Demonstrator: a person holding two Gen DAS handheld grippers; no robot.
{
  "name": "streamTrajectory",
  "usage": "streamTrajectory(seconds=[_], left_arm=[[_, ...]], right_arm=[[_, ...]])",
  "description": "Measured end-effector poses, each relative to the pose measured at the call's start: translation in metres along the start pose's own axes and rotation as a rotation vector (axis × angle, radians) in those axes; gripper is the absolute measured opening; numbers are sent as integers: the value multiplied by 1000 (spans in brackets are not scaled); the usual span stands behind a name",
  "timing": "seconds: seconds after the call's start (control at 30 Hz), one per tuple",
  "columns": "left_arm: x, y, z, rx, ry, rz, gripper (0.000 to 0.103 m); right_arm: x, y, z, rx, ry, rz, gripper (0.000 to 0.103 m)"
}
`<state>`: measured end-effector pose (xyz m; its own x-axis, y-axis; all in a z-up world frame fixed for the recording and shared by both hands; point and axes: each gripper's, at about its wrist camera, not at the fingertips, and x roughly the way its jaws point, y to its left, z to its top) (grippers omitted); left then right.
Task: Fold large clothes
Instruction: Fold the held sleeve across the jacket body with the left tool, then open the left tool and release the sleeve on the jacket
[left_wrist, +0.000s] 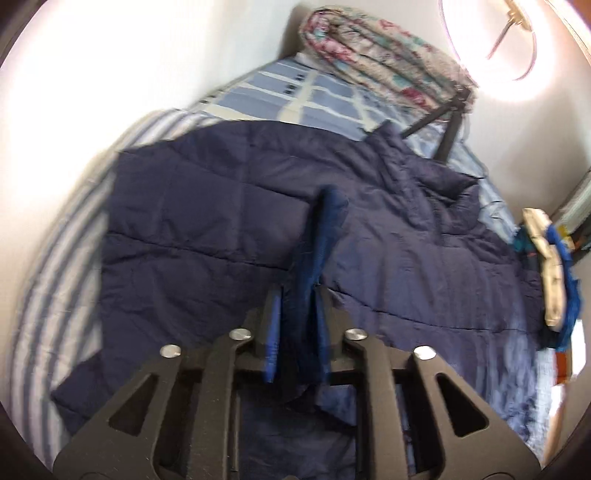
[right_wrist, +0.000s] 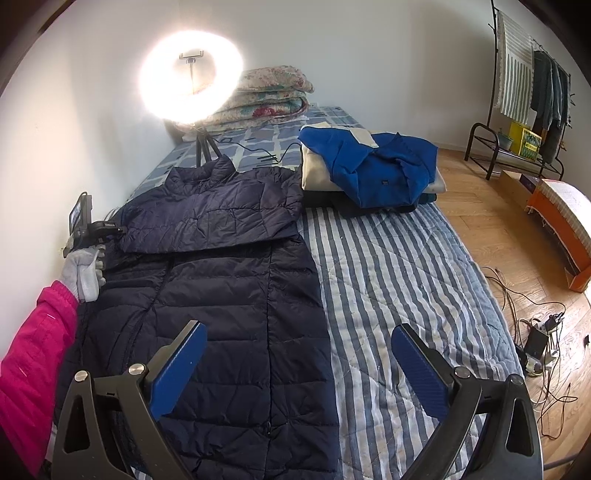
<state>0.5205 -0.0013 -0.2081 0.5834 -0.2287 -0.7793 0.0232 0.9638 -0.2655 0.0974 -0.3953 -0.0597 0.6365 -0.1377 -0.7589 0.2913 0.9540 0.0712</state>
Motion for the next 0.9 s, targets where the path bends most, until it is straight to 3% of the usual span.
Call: streamTrajectory(seconds=[0.03, 0.07, 0.3, 0.57, 0.6, 0.67, 0.9], left_arm=[[-2, 1, 1, 2, -7, 18, 37], [-5, 3, 2, 0, -16, 28, 40], [-42, 6, 4, 42, -60, 41, 40], [-142, -3, 1, 129, -135, 0, 40], [-153, -3, 1, 131, -143, -5, 42], [-183, -1, -5, 146, -162, -15, 60], [-272, 16, -48, 233, -180, 10, 71]], right_arm=[[-1, 1, 0, -6, -3, -1, 101], [-2, 1, 0, -9, -5, -3, 101], [-10, 0, 0, -16, -32, -22, 101], [-27, -3, -3, -34, -91, -26, 101], [-29, -4, -4, -35, -99, -23, 101], [-32, -6, -5, -36, -112, -19, 101], [-36, -18, -18, -60, -149, -13, 101]])
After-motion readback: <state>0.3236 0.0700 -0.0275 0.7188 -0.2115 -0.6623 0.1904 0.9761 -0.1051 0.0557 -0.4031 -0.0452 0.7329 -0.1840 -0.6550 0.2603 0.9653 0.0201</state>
